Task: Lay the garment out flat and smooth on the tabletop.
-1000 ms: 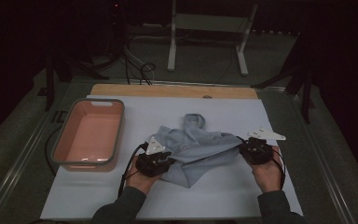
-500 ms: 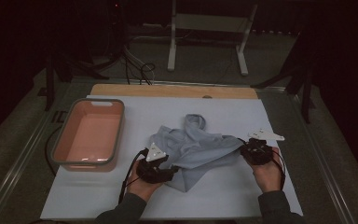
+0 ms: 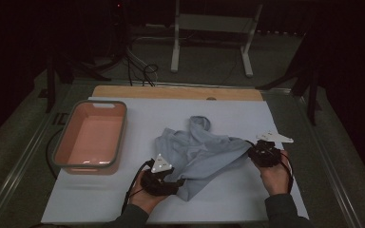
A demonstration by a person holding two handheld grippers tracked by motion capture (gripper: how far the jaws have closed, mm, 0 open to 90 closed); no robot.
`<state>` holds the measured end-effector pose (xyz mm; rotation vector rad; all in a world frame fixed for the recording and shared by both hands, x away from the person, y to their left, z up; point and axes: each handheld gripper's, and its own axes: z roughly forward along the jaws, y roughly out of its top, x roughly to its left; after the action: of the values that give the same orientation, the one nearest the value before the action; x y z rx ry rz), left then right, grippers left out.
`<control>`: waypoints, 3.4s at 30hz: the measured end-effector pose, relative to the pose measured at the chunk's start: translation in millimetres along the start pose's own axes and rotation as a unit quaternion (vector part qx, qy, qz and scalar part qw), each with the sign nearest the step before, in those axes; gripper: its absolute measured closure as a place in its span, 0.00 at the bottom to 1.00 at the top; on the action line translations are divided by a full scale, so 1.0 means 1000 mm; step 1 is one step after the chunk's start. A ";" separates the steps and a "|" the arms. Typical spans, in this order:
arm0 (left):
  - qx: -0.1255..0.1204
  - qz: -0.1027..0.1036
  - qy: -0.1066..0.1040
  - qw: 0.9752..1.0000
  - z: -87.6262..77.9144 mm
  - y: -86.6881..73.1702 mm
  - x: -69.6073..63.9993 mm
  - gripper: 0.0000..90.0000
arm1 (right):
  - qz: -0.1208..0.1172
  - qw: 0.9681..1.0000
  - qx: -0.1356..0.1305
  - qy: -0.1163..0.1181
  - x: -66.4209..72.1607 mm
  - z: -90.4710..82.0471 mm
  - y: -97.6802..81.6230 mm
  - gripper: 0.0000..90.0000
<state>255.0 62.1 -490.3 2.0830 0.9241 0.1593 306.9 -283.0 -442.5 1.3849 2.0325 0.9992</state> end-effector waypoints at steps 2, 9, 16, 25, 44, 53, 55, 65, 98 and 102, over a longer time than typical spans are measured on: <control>0.002 -0.005 0.007 1.000 0.005 -0.001 -0.001 0.47 | 0.004 1.000 -0.006 -0.007 -0.002 -0.002 0.000 0.97; 0.023 0.015 0.013 1.000 0.015 -0.001 -0.004 0.69 | 0.015 1.000 -0.014 -0.014 -0.011 -0.008 0.000 0.97; 0.034 0.056 0.074 0.995 0.013 0.009 0.010 0.82 | 0.011 1.000 -0.011 -0.012 -0.011 -0.009 -0.005 0.97; 0.026 0.030 0.143 0.989 0.008 0.024 0.040 0.81 | 0.000 1.000 0.005 0.006 -0.002 0.000 -0.015 0.97; -0.036 -0.022 0.095 0.995 -0.038 0.010 0.051 0.58 | -0.025 0.999 0.018 0.033 0.009 -0.004 -0.021 0.93; -0.042 0.000 0.059 0.997 -0.034 0.009 0.034 0.57 | -0.031 0.999 0.013 0.029 0.010 -0.006 -0.019 0.86; -0.042 -0.001 0.055 0.998 -0.032 0.008 0.033 0.57 | -0.031 0.999 0.013 0.028 0.010 -0.007 -0.019 0.85; -0.036 0.000 0.037 0.999 -0.025 0.000 0.027 0.58 | -0.035 0.999 0.009 0.024 0.002 -0.021 -0.020 0.60; 0.036 0.022 0.028 0.999 0.020 0.003 0.028 0.84 | -0.052 0.996 0.016 0.073 -0.012 -0.054 -0.029 0.42; 0.035 0.022 0.026 0.999 0.017 0.001 0.026 0.82 | -0.052 0.996 0.008 0.076 -0.016 -0.062 -0.030 0.40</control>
<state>281.5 68.2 -505.5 2.1736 0.9256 0.2079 250.7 -322.4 -428.2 1.2300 2.2036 1.0730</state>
